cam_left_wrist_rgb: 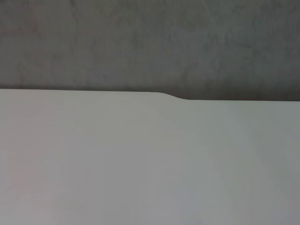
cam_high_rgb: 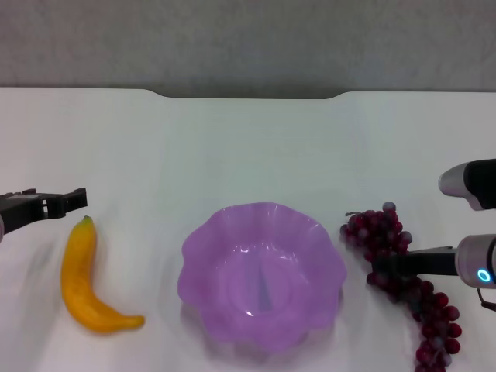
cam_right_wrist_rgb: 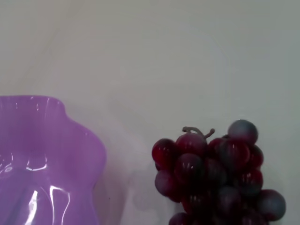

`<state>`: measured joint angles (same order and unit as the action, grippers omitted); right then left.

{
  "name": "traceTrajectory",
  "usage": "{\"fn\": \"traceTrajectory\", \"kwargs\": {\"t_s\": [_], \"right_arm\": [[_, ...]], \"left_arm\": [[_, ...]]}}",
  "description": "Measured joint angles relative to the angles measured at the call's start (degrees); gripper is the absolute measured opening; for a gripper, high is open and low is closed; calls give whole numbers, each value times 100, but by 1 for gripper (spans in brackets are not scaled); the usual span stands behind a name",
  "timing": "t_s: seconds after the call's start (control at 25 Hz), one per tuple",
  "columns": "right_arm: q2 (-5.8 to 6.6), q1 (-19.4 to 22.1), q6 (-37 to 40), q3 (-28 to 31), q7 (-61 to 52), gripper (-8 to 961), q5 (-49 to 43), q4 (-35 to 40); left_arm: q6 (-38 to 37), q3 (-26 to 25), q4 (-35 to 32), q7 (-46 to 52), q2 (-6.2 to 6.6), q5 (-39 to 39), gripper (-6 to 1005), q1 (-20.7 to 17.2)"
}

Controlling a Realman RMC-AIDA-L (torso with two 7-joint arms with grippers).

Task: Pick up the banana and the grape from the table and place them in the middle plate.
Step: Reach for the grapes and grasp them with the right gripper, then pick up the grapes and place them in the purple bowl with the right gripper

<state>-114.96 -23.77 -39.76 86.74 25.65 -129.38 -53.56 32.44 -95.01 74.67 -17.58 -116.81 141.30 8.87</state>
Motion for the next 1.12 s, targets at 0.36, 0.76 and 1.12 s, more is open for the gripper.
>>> {"fn": "traceTrajectory", "kwargs": {"t_s": [0.36, 0.76, 1.12], "right_arm": [[0, 49, 188, -197, 467, 495, 1, -32], [-9, 64, 291, -252, 472, 417, 14, -44], [-9, 207, 790, -638, 615, 400, 272, -53]], "left_arm": [[5, 0, 0, 0, 0, 3, 892, -4], [28, -18, 5, 9, 0, 3, 892, -9], [2, -1, 9, 9, 0, 3, 892, -17]]}}
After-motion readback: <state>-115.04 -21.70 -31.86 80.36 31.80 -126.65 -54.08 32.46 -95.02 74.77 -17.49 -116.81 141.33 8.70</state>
